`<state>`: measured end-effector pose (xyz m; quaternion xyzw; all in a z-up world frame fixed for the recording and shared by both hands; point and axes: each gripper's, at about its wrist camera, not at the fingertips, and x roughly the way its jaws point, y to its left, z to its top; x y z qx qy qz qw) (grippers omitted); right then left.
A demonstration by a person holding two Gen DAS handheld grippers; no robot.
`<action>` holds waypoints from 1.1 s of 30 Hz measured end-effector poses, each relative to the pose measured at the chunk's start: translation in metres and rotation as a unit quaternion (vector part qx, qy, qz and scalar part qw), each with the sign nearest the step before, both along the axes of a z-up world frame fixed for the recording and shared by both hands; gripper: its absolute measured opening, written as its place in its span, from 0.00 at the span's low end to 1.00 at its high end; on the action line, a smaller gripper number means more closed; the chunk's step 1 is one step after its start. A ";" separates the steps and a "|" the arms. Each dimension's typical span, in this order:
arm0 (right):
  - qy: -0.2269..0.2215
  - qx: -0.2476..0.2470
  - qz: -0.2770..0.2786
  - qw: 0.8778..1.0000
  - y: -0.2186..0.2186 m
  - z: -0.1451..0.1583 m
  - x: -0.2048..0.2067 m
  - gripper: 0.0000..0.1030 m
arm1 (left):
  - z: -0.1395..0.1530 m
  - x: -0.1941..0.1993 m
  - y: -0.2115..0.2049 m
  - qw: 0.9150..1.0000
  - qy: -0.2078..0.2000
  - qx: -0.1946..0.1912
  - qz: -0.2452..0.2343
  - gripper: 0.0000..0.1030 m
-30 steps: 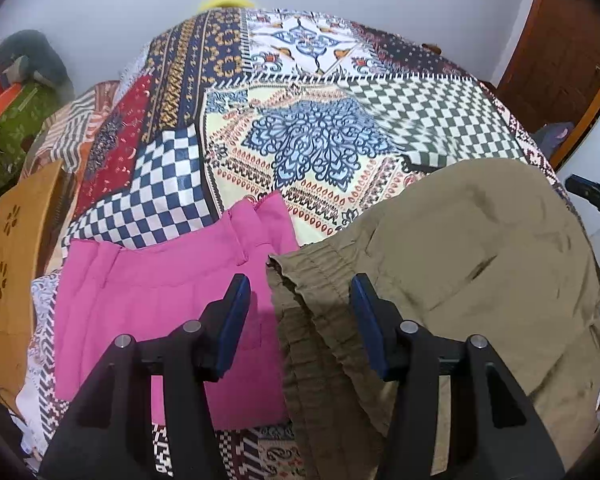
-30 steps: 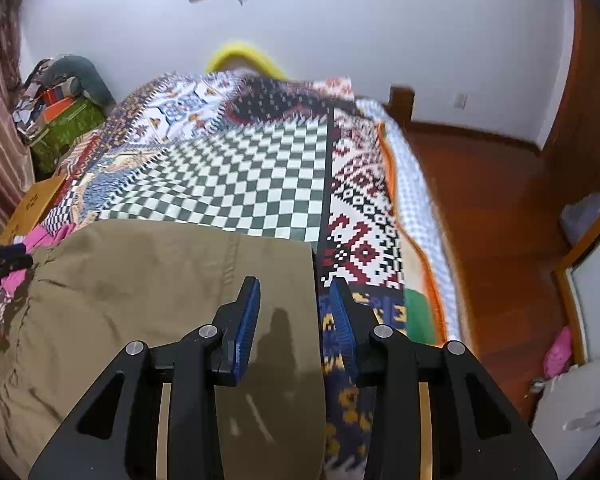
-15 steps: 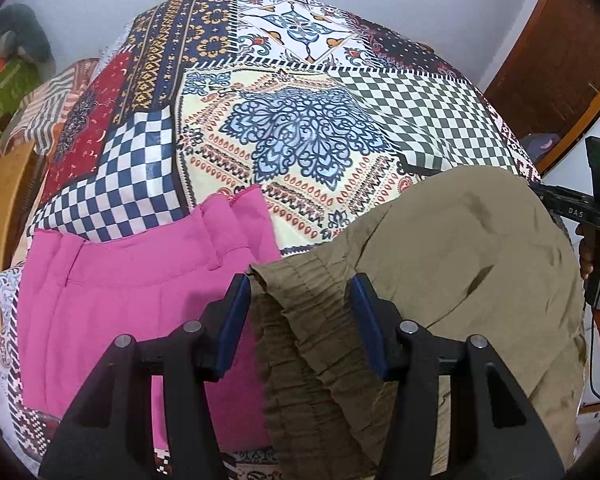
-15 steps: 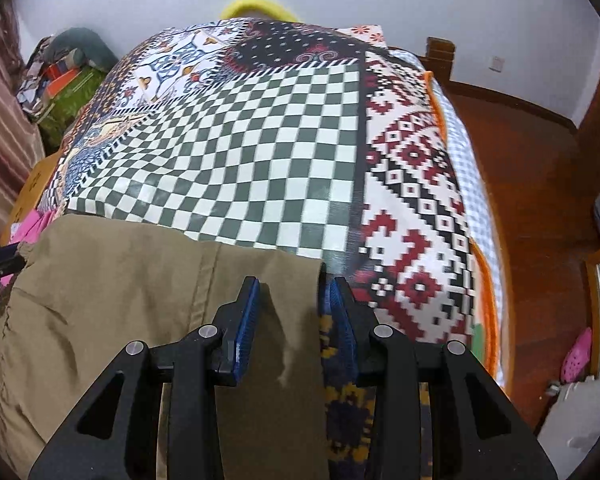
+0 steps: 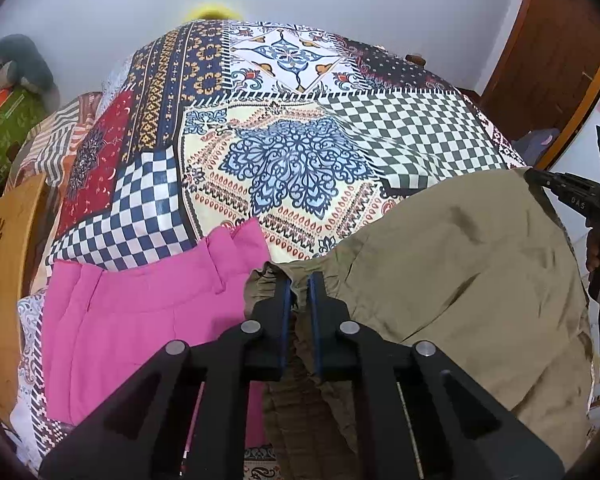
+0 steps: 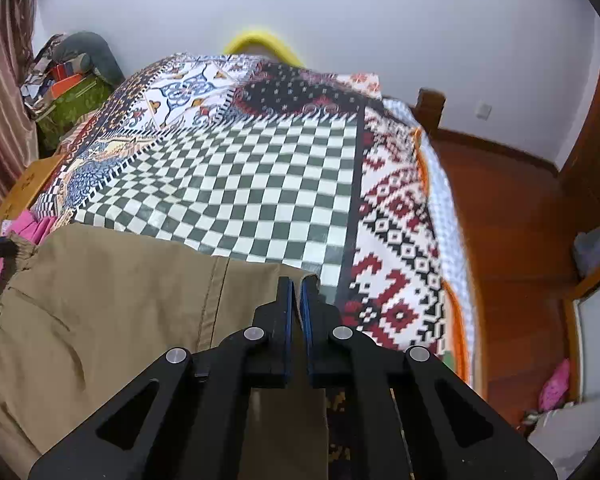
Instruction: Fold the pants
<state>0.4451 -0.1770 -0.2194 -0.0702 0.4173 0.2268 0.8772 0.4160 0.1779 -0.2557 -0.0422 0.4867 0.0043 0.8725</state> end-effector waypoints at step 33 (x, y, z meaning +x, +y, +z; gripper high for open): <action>-0.040 -0.009 -0.029 0.999 -0.005 0.003 -0.002 0.03 | -0.009 0.009 0.025 0.999 0.009 -0.025 0.044 0.32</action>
